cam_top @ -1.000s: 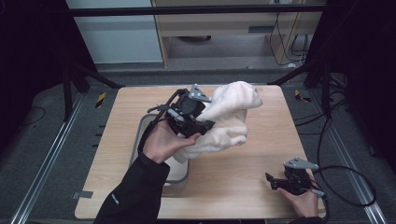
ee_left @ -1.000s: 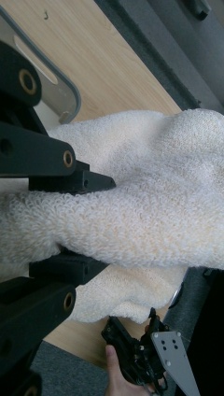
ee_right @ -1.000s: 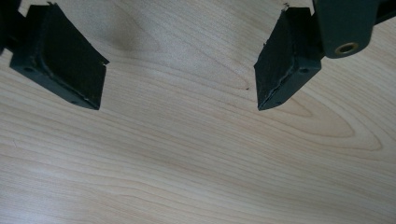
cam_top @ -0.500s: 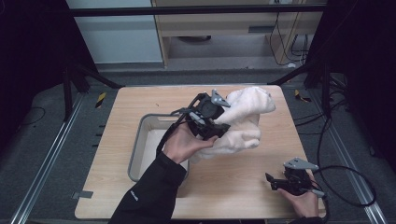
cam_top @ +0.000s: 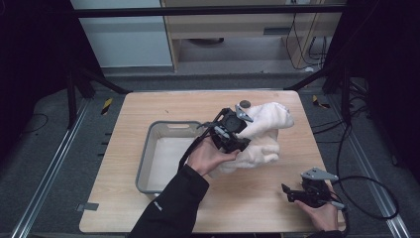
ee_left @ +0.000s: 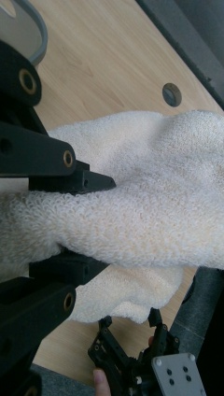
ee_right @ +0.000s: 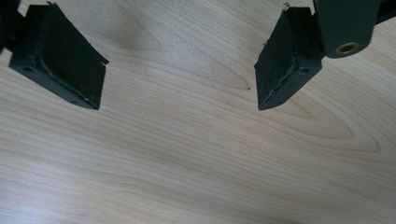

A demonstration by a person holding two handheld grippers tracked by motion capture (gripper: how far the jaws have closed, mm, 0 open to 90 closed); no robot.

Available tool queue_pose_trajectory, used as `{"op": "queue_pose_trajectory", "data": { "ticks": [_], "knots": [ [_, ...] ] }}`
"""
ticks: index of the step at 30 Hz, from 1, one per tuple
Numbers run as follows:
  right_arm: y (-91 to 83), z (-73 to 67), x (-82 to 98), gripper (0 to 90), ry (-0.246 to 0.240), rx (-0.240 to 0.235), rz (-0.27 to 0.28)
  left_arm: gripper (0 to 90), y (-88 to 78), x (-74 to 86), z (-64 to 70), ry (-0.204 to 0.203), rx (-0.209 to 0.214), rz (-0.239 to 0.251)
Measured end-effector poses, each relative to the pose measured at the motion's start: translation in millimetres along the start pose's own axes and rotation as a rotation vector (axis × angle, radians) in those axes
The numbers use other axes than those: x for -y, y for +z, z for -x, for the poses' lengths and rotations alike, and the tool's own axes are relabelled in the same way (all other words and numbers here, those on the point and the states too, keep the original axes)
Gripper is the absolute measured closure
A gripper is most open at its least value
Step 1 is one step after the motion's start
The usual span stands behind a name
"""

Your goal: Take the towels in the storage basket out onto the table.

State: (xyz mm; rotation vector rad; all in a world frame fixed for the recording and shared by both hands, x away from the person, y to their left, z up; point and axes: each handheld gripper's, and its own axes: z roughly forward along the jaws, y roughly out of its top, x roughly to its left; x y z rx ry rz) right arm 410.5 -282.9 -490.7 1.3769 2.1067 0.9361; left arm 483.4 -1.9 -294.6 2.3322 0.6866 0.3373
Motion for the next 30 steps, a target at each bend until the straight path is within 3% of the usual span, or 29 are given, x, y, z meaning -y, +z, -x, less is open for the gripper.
{"op": "queue_pose_trajectory", "data": {
  "ticks": [18, 30],
  "knots": [
    [-0.5, 1.0, 0.0, 15.7, -0.006, 0.009, 0.009, 67.0, 54.1, 24.6, -0.1, -0.021, 0.031, -0.055],
    [0.1, 0.7, 0.2, 15.1, -0.012, 0.013, 0.006, 64.5, 84.5, 43.7, -4.6, -0.044, 0.021, -0.103]
  ]
}}
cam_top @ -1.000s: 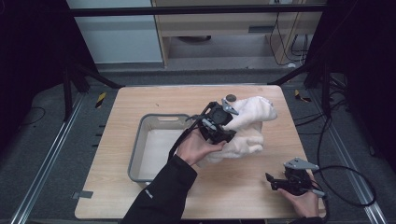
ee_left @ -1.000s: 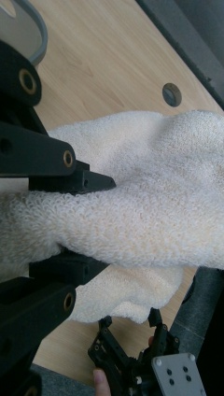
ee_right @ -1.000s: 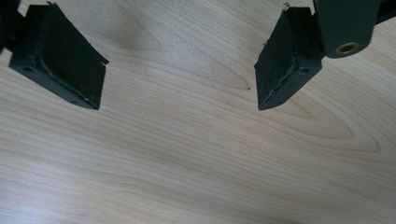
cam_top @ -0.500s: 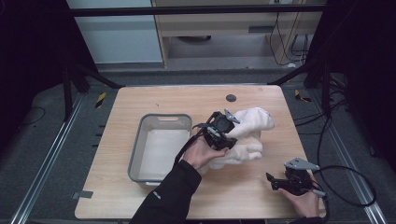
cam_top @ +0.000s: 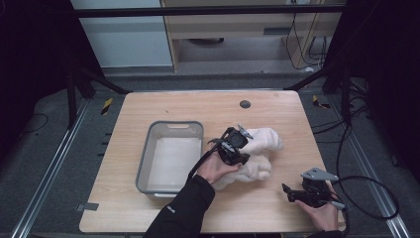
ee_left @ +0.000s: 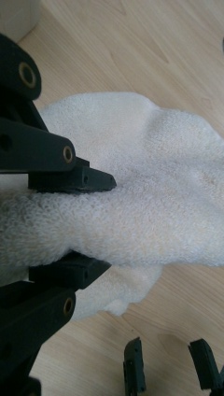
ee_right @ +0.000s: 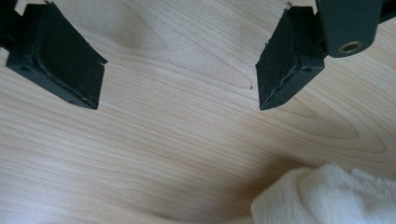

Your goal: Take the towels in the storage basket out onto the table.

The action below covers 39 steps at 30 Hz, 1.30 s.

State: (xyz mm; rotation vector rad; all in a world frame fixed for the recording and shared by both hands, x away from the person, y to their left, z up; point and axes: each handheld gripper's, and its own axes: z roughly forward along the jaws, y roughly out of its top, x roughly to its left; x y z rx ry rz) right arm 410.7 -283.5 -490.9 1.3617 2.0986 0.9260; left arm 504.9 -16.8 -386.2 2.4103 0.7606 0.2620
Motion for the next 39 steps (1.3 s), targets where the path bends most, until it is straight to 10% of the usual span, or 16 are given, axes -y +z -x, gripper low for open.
{"op": "queue_pose_trajectory", "data": {
  "ticks": [17, 39],
  "knots": [
    [0.4, -0.2, 0.2, 14.2, -0.003, 0.004, 0.001, 45.6, 9.6, 13.4, -11.1, -0.04, 0.001, -0.02],
    [-0.5, 0.4, 0.0, 14.2, 0.012, 0.001, 0.007, 26.3, -76.9, 35.3, -23.7, -0.024, 0.006, 0.201]
  ]
}}
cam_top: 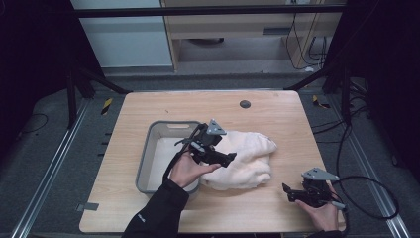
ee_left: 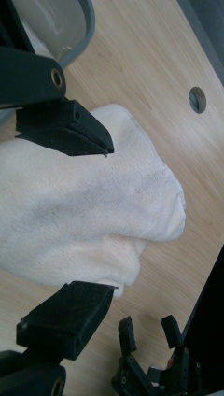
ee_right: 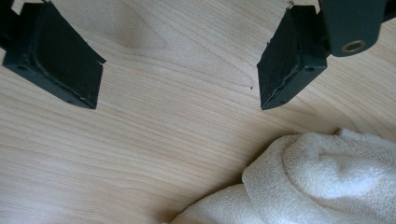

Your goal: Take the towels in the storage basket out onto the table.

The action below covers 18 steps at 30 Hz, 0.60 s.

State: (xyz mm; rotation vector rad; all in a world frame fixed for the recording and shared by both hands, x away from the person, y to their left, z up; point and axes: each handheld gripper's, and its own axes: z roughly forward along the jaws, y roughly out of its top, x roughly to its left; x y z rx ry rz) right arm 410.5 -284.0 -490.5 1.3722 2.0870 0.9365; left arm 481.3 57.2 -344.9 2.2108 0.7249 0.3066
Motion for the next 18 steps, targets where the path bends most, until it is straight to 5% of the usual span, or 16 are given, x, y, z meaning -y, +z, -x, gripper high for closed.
{"op": "queue_pose_trajectory", "data": {
  "ticks": [18],
  "knots": [
    [0.8, -0.9, 0.3, 14.7, 0.006, -0.003, -0.006, 24.6, -52.8, 42.4, -23.9, -0.047, -0.064, 0.109]
  ]
}}
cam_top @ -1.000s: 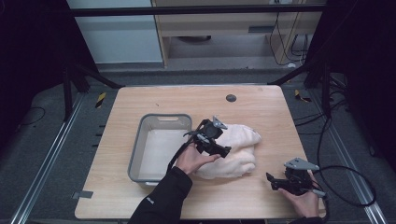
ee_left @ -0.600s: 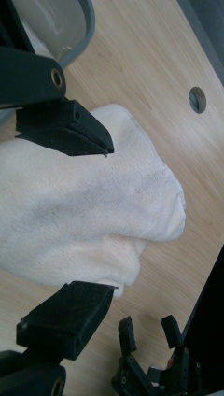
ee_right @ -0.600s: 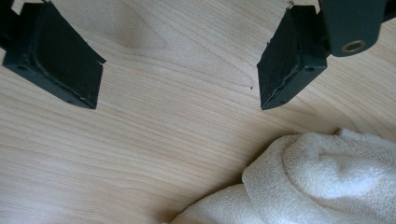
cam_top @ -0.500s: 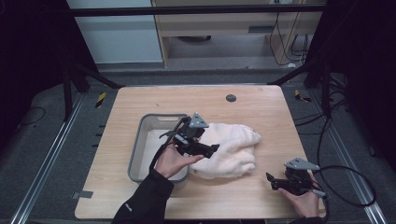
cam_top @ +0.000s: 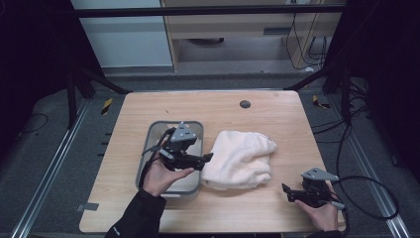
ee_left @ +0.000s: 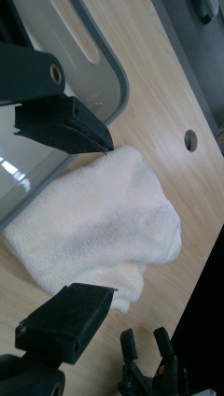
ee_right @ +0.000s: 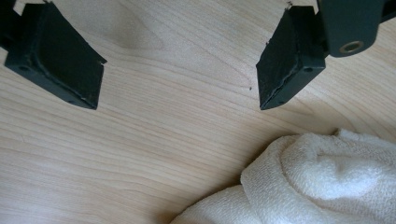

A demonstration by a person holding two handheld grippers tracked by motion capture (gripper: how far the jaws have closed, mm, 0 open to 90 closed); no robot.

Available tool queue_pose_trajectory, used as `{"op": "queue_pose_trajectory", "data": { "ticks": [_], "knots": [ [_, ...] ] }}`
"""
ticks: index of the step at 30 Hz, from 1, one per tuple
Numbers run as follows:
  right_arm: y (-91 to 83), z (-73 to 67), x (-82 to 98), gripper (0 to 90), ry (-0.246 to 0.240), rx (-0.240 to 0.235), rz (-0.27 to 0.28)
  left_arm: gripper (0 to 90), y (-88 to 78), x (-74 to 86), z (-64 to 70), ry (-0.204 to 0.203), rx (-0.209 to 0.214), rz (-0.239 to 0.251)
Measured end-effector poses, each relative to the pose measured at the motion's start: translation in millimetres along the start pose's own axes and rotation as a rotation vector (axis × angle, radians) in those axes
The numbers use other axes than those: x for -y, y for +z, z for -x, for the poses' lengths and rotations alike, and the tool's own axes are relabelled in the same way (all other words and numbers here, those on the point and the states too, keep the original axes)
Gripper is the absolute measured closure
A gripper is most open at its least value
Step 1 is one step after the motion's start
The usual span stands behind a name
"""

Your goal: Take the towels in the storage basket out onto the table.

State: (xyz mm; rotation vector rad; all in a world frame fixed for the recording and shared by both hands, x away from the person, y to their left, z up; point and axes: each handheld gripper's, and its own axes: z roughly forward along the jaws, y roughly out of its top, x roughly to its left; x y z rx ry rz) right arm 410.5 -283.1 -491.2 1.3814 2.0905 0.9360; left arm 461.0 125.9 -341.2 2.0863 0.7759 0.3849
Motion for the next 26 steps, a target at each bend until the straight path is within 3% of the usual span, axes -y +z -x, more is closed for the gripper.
{"op": "queue_pose_trajectory", "data": {
  "ticks": [9, 15, 21, 26],
  "knots": [
    [0.1, -0.5, -0.2, 14.6, 0.004, -0.004, -0.006, 24.2, -24.2, 23.4, -18.8, -0.034, -0.067, 0.016],
    [0.2, -0.7, 0.0, 13.8, 0.009, -0.002, -0.008, 23.9, -40.1, 47.6, -33.9, -0.08, -0.113, 0.039],
    [0.3, -0.4, 0.0, 13.6, 0.007, -0.001, -0.004, 23.6, -54.3, 76.2, -53.3, -0.146, -0.177, 0.084],
    [0.7, -0.3, 0.3, 13.4, 0.002, 0.004, 0.001, 23.5, -67.3, 102.3, -71.3, -0.229, -0.226, 0.124]
  ]
}}
